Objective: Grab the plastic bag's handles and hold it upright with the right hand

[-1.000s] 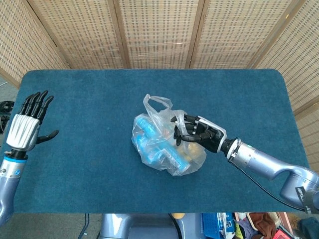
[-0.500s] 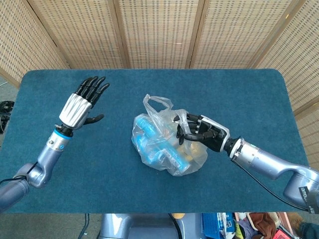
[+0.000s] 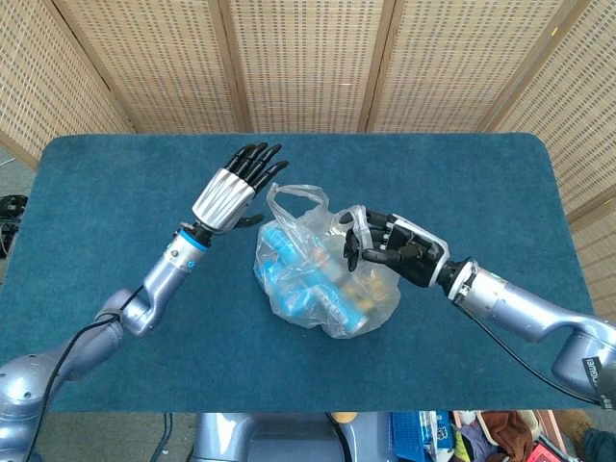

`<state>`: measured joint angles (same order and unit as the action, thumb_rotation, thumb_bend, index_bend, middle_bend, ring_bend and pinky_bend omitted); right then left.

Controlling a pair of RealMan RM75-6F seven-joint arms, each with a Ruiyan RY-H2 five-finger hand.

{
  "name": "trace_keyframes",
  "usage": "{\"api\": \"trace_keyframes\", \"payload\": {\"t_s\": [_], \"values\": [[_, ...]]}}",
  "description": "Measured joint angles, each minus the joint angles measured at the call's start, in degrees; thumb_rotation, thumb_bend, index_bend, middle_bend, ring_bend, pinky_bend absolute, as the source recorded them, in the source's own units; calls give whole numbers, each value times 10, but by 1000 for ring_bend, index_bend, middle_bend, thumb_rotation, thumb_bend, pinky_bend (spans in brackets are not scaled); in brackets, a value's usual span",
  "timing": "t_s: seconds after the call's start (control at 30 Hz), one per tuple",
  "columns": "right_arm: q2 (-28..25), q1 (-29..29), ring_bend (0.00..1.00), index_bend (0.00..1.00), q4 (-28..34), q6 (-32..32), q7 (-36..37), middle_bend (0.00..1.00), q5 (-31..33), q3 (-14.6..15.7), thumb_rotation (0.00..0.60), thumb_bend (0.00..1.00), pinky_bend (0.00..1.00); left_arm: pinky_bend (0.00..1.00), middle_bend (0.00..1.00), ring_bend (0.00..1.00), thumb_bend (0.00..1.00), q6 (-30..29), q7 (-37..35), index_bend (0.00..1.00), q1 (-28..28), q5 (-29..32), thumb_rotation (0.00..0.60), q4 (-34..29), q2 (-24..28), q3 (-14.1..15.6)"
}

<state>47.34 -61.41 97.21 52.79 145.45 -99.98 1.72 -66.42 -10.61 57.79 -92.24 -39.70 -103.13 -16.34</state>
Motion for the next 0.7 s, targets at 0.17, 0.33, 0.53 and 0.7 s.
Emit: {"api": "trace_keyframes", "payload": {"t_s": [0.17, 0.33, 0.53, 0.7], "values": [[1, -3, 469, 368, -14, 5, 10, 579, -7, 3, 600, 0, 498, 100, 0, 0, 152, 25, -9, 147, 35, 22, 600, 48, -40, -6], [-1, -4, 469, 368, -24, 12, 18, 579, -16, 11, 600, 0, 498, 100, 0, 0, 231, 30, -20, 205, 57, 39, 600, 86, -71, -11], [-2, -6, 468, 368, -30, 19, 24, 579, -23, 17, 600, 0, 498, 102, 0, 0, 275, 33, -28, 341, 81, 65, 600, 126, -106, -24], [-4, -9, 469, 368, -33, 22, 27, 579, -27, 21, 600, 0, 498, 104, 20, 4, 372, 30, -38, 427, 98, 87, 600, 148, -130, -37]]}}
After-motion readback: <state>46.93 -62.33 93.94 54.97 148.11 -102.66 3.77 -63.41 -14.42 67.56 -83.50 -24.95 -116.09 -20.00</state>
